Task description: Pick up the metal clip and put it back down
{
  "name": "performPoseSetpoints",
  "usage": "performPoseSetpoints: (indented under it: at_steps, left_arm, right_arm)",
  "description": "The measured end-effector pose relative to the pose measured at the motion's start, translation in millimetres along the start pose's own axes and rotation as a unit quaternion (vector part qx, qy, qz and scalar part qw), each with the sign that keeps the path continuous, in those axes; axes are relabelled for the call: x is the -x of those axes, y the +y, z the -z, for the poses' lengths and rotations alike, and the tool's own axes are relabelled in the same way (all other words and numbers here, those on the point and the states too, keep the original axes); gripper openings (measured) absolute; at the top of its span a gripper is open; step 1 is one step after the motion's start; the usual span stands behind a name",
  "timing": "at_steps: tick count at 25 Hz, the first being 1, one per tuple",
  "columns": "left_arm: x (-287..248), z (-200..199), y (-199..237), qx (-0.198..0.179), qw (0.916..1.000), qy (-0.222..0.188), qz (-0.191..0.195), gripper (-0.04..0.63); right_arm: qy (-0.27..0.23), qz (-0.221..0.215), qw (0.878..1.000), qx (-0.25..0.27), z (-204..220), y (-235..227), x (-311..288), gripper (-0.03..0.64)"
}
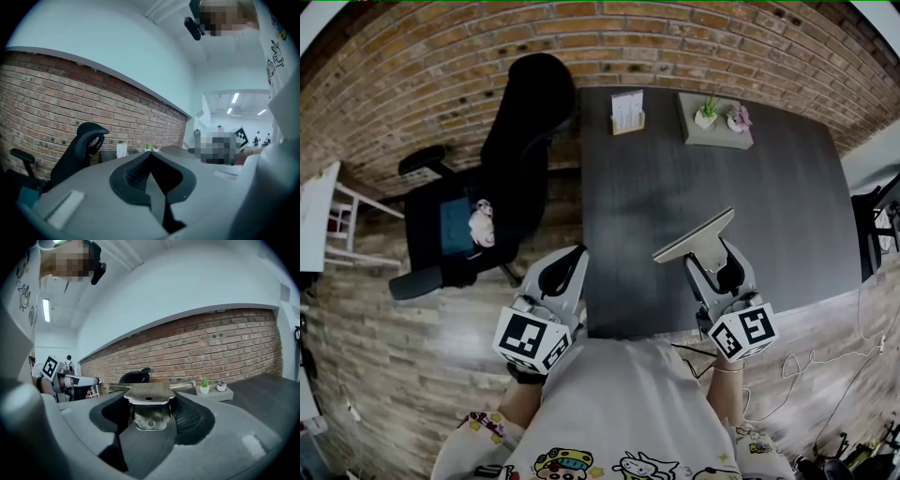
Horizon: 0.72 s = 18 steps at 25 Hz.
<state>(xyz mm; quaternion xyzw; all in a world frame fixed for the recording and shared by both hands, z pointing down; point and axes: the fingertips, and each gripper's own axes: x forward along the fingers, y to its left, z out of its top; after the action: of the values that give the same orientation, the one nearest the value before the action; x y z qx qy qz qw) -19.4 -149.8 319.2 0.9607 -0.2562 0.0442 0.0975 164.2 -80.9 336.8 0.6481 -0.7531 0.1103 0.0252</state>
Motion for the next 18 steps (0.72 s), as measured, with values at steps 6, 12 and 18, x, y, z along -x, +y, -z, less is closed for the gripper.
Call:
performPoseSetpoints:
  at_steps: [6,12,18]
  left_arm:
    - [-6,3,-3,0.004,1.0000,0.003,-0.003,0.000]
    - [-5,6,-1,0.008,0.9997,0.013,-0.017,0.000]
    - [-3,16,-2,0.019,0.9989,0.024,-0.034,0.000]
  right_arm:
    - [0.004,-0.005,1.000,-0.002,-1,-6,2,0.284]
    - [0.019,-0.019,1.000,-0.010,4,-9,-6,0.284]
    - [0.056,-0.043,0.997,-0.002,22,-11,-18,0.284]
